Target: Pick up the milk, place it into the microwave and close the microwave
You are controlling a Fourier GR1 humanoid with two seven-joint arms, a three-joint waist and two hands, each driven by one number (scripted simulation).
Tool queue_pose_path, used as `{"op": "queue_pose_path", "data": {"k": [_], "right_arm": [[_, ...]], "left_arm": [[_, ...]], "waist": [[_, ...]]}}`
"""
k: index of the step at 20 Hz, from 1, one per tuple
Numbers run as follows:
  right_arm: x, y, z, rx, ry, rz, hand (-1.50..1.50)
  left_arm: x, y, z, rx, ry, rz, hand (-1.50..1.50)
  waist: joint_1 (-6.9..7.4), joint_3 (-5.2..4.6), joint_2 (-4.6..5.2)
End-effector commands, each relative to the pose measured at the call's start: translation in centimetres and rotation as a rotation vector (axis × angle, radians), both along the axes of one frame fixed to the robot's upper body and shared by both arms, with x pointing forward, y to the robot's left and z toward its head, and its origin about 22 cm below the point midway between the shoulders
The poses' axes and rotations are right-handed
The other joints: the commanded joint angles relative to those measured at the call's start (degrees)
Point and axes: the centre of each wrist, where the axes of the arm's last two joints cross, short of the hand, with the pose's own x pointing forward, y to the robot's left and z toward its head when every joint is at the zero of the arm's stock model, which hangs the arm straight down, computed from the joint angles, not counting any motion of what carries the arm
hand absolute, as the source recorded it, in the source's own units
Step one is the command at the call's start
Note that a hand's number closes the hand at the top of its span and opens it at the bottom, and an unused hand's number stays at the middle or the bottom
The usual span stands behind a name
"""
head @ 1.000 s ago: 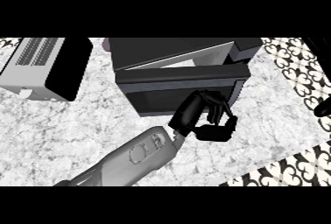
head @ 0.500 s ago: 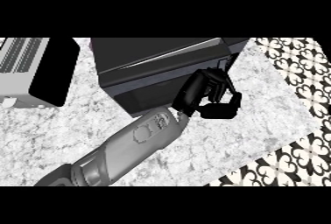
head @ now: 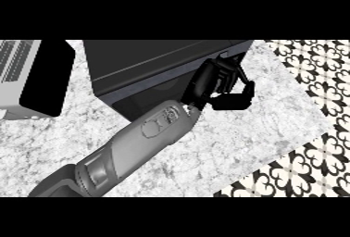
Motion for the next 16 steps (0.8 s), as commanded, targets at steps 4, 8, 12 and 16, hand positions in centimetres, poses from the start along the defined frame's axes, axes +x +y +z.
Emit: {"op": "queue_pose_path", "data": {"k": [4,8,12,16], "right_arm": [[0.2,-0.3,1.3,-0.017,-0.026,0.04,-1.5],[0.2,-0.7,2.9,-0.026,-0.051,0.03,-1.5],[0.2,-1.1,3.4,-0.035,-0.051,0.028,-1.5],[0.4,-1.1,3.8,-0.022,-0.053,0.037,-1.5]], "left_arm": [[0.8,-0.7,1.5,-0.012,-0.026,0.014,1.5],[0.7,-0.6,1.1,-0.016,-0.029,0.038,1.5],[0.5,-1.0,1.4,-0.024,-0.044,0.034,1.5],[0.5,-1.0,1.4,-0.036,-0.04,0.042,1.5]], "waist": [[-1.04,0.18,0.76],[-1.37,0.16,0.96],[-1.26,0.23,0.9],[-1.64,0.21,1.29]]}}
